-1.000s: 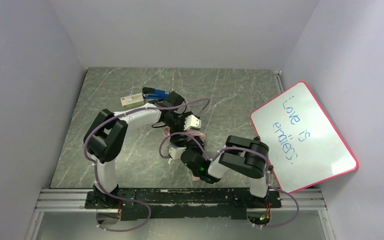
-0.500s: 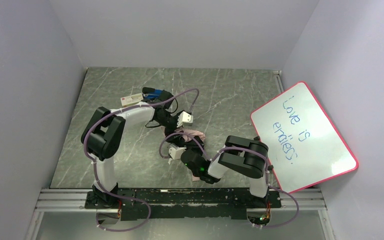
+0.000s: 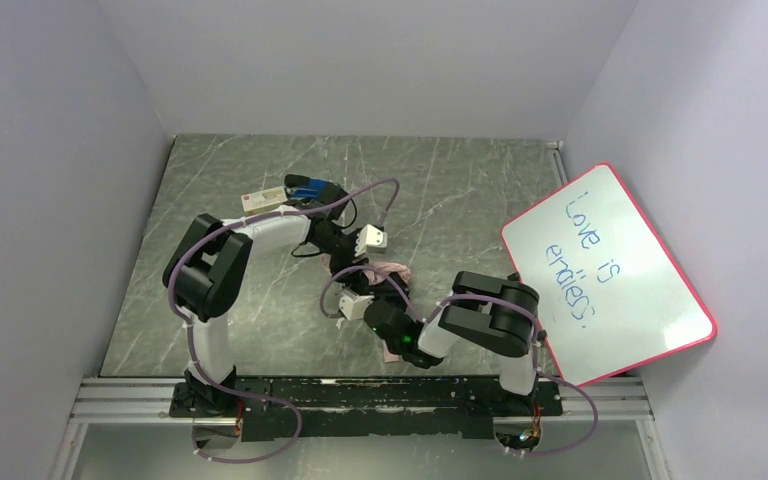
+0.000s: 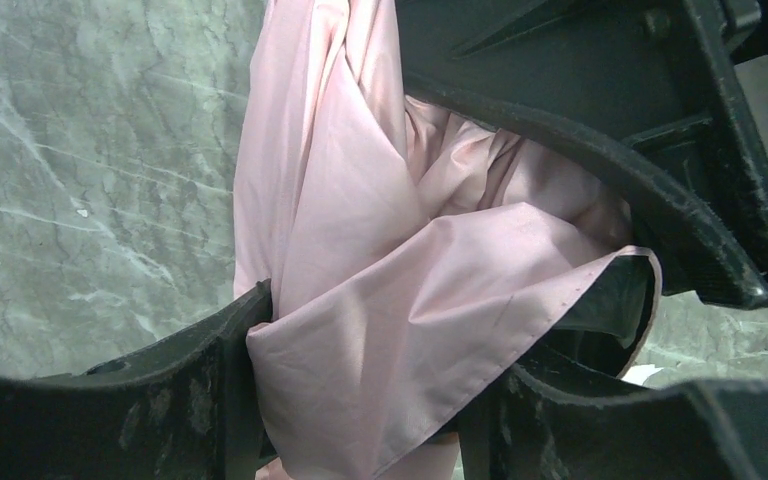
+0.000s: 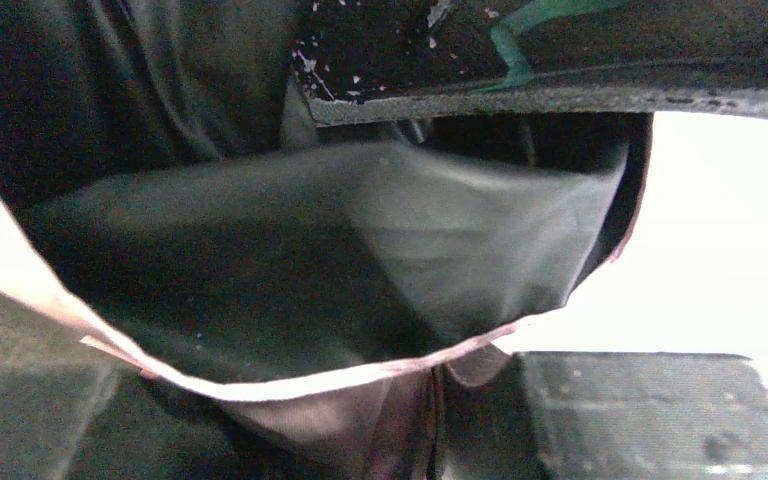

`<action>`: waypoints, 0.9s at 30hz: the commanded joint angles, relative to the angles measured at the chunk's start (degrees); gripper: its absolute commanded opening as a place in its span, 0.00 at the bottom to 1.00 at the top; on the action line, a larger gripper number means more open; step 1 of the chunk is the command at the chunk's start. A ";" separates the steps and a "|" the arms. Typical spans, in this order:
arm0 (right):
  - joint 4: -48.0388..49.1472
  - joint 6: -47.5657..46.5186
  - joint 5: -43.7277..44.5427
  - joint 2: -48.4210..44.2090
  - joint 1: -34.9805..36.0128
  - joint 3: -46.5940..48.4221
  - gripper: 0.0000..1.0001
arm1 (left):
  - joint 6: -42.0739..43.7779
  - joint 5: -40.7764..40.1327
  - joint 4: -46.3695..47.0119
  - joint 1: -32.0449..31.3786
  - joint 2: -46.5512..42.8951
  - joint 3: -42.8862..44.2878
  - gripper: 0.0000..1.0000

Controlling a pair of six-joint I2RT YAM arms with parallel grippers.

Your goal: Put away the umbrella

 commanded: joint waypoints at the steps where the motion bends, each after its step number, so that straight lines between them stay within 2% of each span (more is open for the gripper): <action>1: -5.98 3.82 -2.85 -0.18 0.44 -3.23 0.26 | -1.04 -8.79 -2.46 -1.62 3.78 -3.93 0.26; 3: -6.07 4.29 -2.76 -1.68 0.41 -3.41 0.36 | -1.61 -9.63 -1.67 -1.90 3.72 -4.68 0.20; 7: -7.19 6.71 -3.12 -8.42 0.50 -4.05 0.57 | -2.71 -11.39 -0.49 -2.01 3.85 -5.41 0.14; 10: -10.13 9.21 -3.96 -14.31 0.76 -4.59 0.66 | -4.38 -13.17 0.82 -2.01 3.78 -5.59 0.11; 15: -17.09 15.20 -3.73 -23.71 3.79 -5.96 0.70 | -7.74 -15.33 3.49 -2.01 3.64 -5.47 0.06; 18: -21.14 21.93 -1.24 -30.59 6.64 -7.89 0.71 | -10.19 -17.11 6.48 -2.01 3.00 -5.92 0.08; 25: -33.89 41.78 1.92 -51.26 9.70 -9.48 0.70 | -13.24 -19.71 10.50 -2.16 0.72 -7.60 0.05; 27: -33.65 43.08 4.29 -56.07 9.77 -10.12 0.69 | -13.86 -21.29 11.66 -2.46 -0.09 -8.20 0.05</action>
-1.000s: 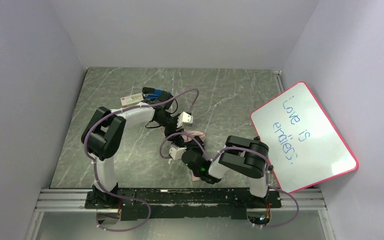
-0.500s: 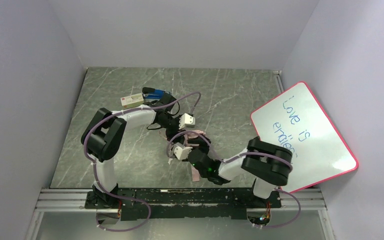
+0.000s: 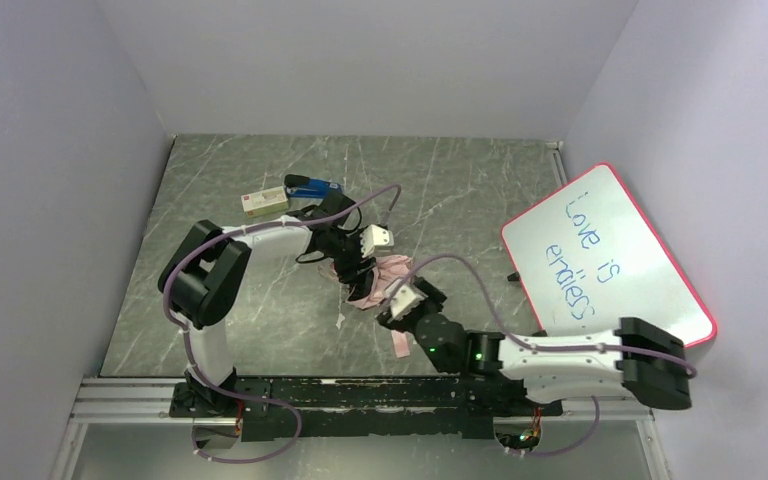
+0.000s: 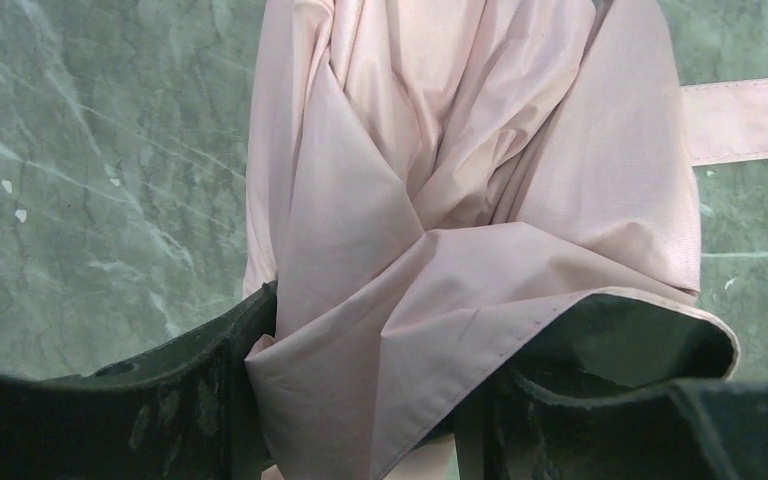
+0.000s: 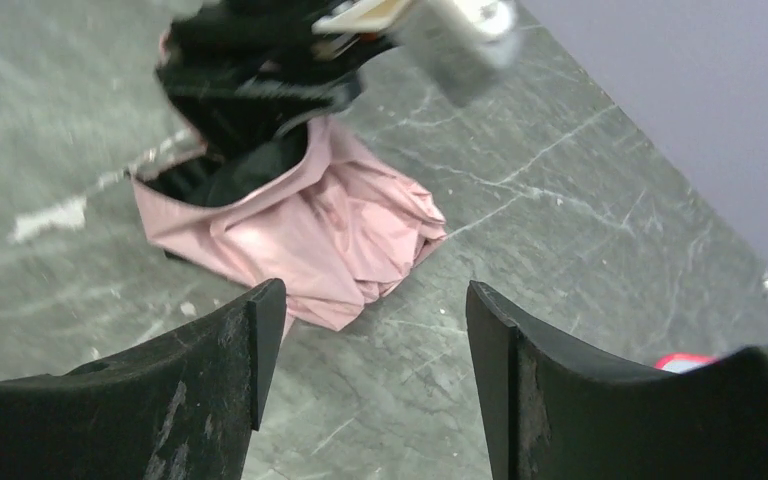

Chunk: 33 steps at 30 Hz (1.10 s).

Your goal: Put away the umbrella

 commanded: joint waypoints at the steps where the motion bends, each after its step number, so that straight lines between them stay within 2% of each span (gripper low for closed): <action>1: -6.53 14.14 6.83 -10.18 0.37 -0.38 0.69 | -2.07 -13.46 2.44 -0.23 2.13 -3.87 0.05; 5: -18.37 31.44 11.45 -15.46 -1.65 4.49 0.70 | -3.38 -14.71 3.39 -0.69 1.23 -4.43 0.05; 7: -31.04 45.47 11.64 -16.11 -2.76 8.13 0.68 | -3.98 -15.50 4.07 -0.87 0.98 -4.76 0.05; 9: -42.83 61.91 9.35 -15.49 -3.77 10.95 0.66 | -4.32 -16.46 4.54 -0.95 0.95 -5.06 0.05; 10: -48.32 73.00 8.07 -14.83 -3.92 11.85 0.66 | -4.51 -17.07 4.60 -1.03 1.04 -5.10 0.05; 12: -56.52 86.80 4.41 -13.33 -3.98 12.52 0.64 | -4.89 -18.48 4.62 -1.05 1.28 -5.03 0.05; 16: -63.09 103.40 -3.52 -10.64 -4.06 10.69 0.60 | -5.71 -20.86 5.21 -1.05 0.97 -5.62 0.05; 22: -64.70 112.89 -7.40 -8.85 -5.28 8.83 0.58 | -6.67 -24.29 6.18 -1.10 -0.14 -7.02 0.05; 29: -51.73 105.85 -18.10 -8.49 -15.56 4.66 0.54 | -6.98 -25.85 6.11 -1.14 -0.88 -7.87 0.05; 33: -49.04 102.66 -21.21 -5.64 -20.93 4.10 0.54 | -7.24 -25.97 6.26 -1.39 -1.19 -8.23 0.05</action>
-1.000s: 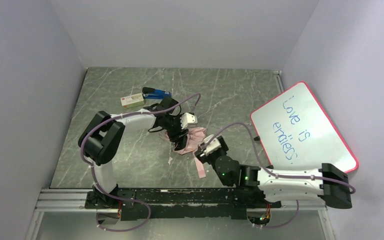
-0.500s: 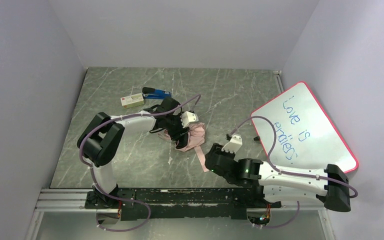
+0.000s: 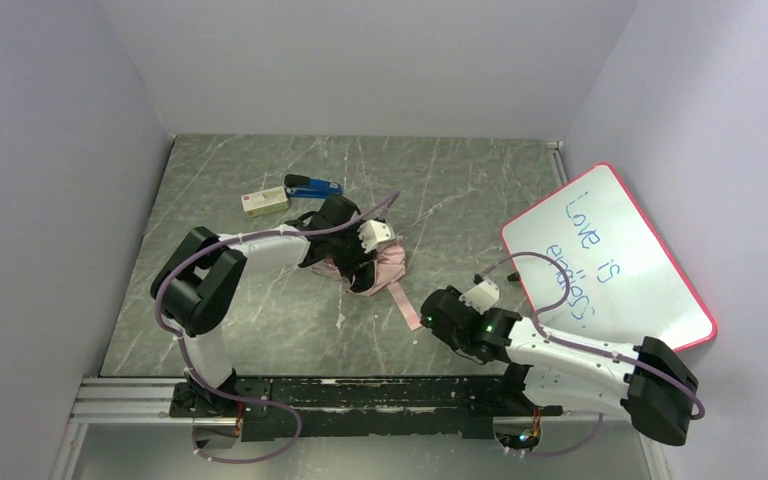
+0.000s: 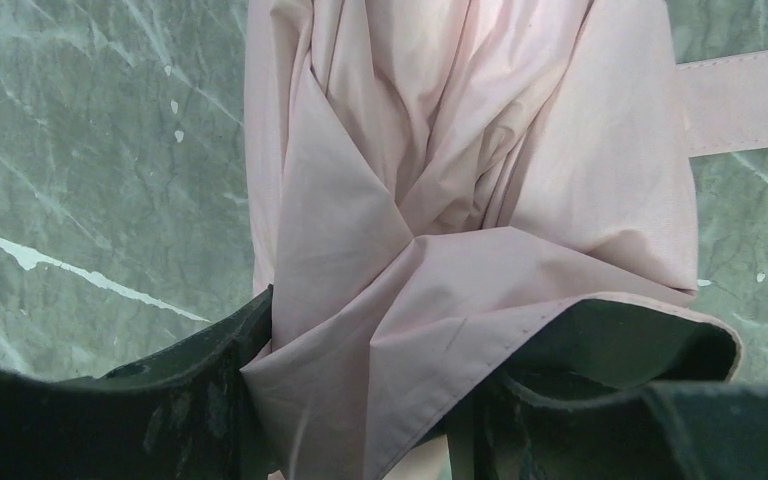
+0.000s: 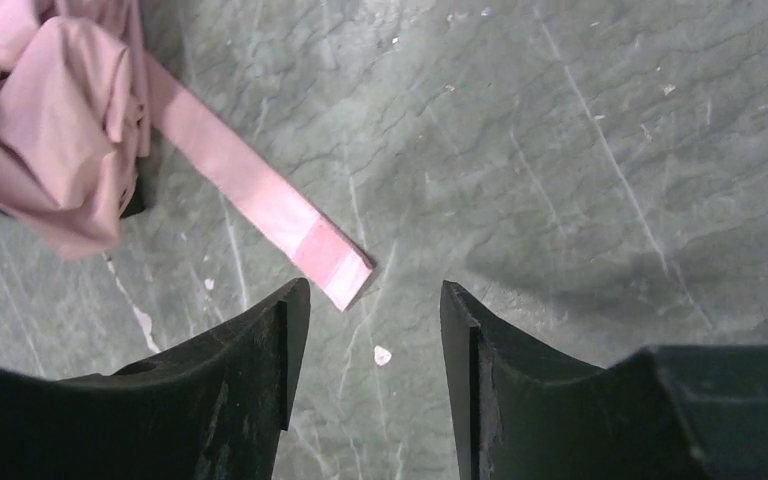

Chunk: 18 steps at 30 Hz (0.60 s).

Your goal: Put away the umbrella

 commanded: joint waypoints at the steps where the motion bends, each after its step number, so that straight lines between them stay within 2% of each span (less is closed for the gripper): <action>1: 5.90 -3.58 -5.12 2.38 -5.15 -0.74 0.54 | 1.06 -9.36 -4.76 0.43 2.25 -3.16 0.05; 7: 13.15 -9.01 -12.90 3.49 -10.79 -3.75 0.51 | 1.31 -10.44 -4.89 -0.45 2.33 -3.19 0.05; 18: 17.64 -9.58 -17.90 4.19 -11.98 -8.29 0.42 | 1.66 -11.84 -4.88 -1.80 1.97 -3.39 0.05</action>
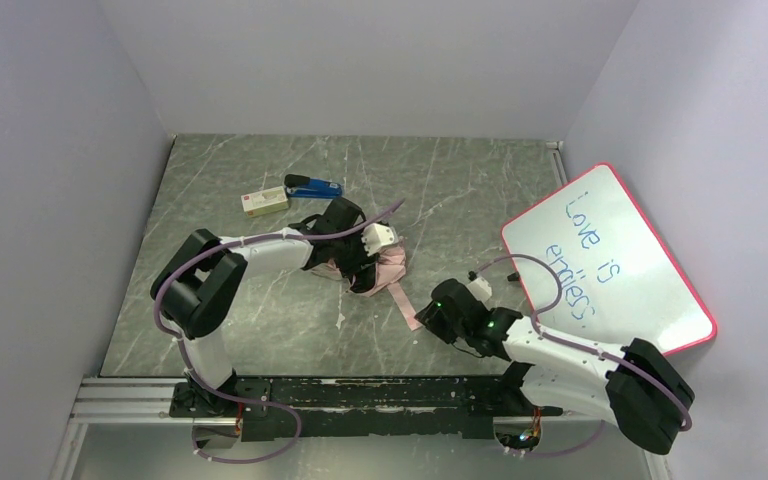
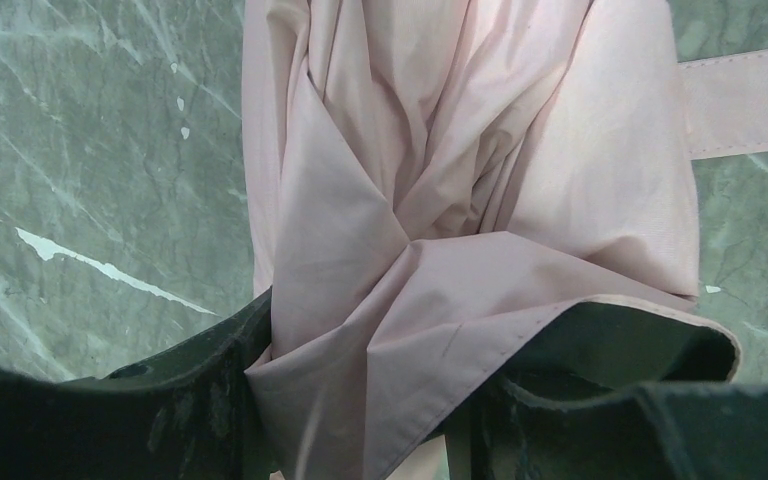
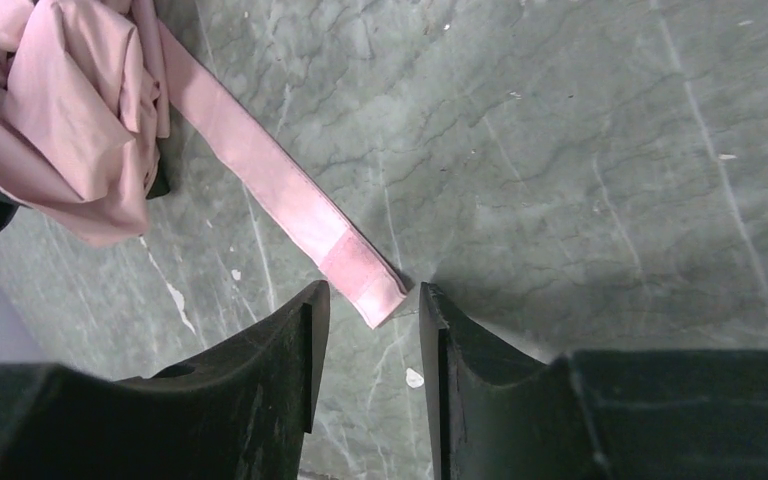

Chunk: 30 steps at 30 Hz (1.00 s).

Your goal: Put away the umbrella

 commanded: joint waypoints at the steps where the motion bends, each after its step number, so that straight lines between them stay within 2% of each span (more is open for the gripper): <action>1: 2.07 -1.02 -2.77 1.07 -0.61 -3.11 0.42 | 1.62 -7.62 -5.26 0.09 2.62 -2.78 0.05; 12: 13.12 0.26 -2.80 -0.79 -0.58 -11.89 0.40 | 1.63 -8.00 -5.31 -0.25 3.14 -2.68 0.05; 20: 14.54 -6.49 -0.96 0.51 -0.63 -10.47 0.42 | 1.52 -8.08 -5.27 -0.35 3.76 -2.47 0.05; 23: 20.58 -8.19 -1.94 2.26 -0.57 -11.31 0.43 | 1.45 -8.09 -5.31 -0.35 3.83 -2.40 0.05; 26: 23.71 -12.72 -1.84 3.77 -0.65 -10.72 0.51 | 1.43 -8.09 -5.43 -0.40 4.02 -2.25 0.05; 30: 23.33 -19.15 0.39 5.37 -0.98 -8.36 0.61 | 1.45 -8.17 -5.58 -0.43 4.10 -2.16 0.05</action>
